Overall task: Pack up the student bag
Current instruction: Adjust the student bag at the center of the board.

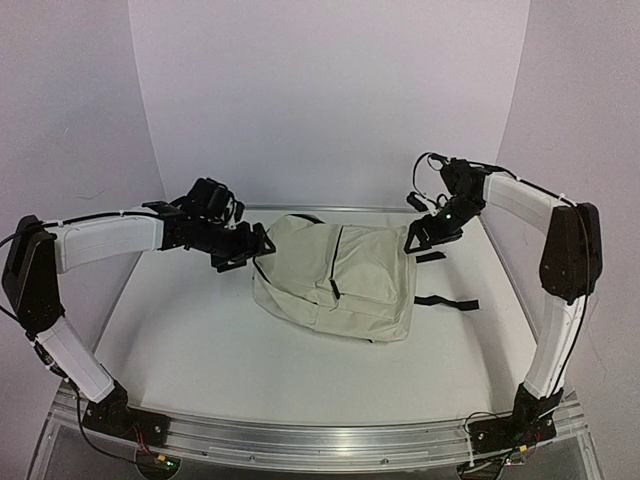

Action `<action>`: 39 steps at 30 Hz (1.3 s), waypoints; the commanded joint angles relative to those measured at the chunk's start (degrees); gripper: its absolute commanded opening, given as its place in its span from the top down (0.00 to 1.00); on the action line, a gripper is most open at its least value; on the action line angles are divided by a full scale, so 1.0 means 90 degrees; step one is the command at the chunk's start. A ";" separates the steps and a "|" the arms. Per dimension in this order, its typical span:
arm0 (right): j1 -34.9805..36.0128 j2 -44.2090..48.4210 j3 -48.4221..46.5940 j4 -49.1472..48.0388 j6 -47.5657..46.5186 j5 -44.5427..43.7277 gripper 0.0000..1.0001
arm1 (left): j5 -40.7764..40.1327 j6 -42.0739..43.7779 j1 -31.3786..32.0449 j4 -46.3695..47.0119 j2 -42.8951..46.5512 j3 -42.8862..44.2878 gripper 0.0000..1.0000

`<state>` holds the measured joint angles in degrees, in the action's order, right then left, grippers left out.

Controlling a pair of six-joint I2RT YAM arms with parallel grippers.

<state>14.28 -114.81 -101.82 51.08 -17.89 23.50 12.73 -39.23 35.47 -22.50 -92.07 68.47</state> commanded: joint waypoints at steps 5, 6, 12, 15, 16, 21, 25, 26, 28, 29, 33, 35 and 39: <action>0.0044 0.0588 0.1076 0.0065 0.0302 0.1345 0.04 | -0.0320 -0.0026 -0.0626 -0.0021 -0.1089 0.1113 0.05; 0.0044 0.0580 0.1125 0.0067 0.0324 0.1416 0.04 | -0.0096 0.0056 -0.0624 -0.0081 -0.1408 0.1395 0.03; 0.0042 0.0584 0.1181 0.0098 0.0445 0.1491 0.04 | 0.0565 0.0106 -0.0629 0.0223 -0.2633 0.2198 0.24; 0.0044 0.0697 0.1345 0.0189 0.0435 0.1510 0.04 | 0.0782 0.0285 -0.0547 0.0115 -0.2848 0.2695 0.61; 0.0043 0.0759 0.1480 0.0188 0.0425 0.1548 0.04 | 0.0722 0.0412 -0.0467 0.0037 -0.2799 0.2872 0.70; 0.0043 0.0852 0.1968 0.0145 0.0452 0.1820 0.04 | 0.0053 0.1008 0.0009 -0.0564 -0.2212 0.4217 1.00; -0.0048 0.0999 0.1948 0.0164 0.0287 0.1982 0.03 | 0.0592 0.1410 0.0317 -0.0424 -0.2169 0.6071 1.00; -0.0112 0.1057 0.1993 0.0165 0.0218 0.2033 0.02 | 0.1096 0.1559 0.0524 -0.0510 -0.2521 0.6828 1.00; -0.0228 0.1152 0.2127 0.0164 0.0148 0.2113 0.02 | 0.1569 0.2024 0.0960 -0.1074 -0.3387 0.8956 1.00; -0.0296 0.1175 0.2189 0.0173 0.0143 0.2157 0.02 | 0.1738 0.2099 0.1076 -0.1215 -0.3684 0.9766 1.00; -0.0542 0.1298 0.2358 0.0166 0.0108 0.2327 0.02 | 0.1572 0.1874 0.1143 0.0209 -0.2969 0.8639 1.00; -0.0564 0.1351 0.2390 0.0163 0.0093 0.2337 0.02 | 0.0955 0.1693 0.1014 0.1020 -0.2263 0.7016 1.00; -0.0562 0.1389 0.2431 0.0155 0.0054 0.2236 0.02 | -0.0146 0.0882 0.0438 0.0618 -0.1635 0.5659 1.00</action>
<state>8.76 -104.83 -80.56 52.34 -16.24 42.78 22.08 -25.86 47.36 -27.03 -117.58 126.61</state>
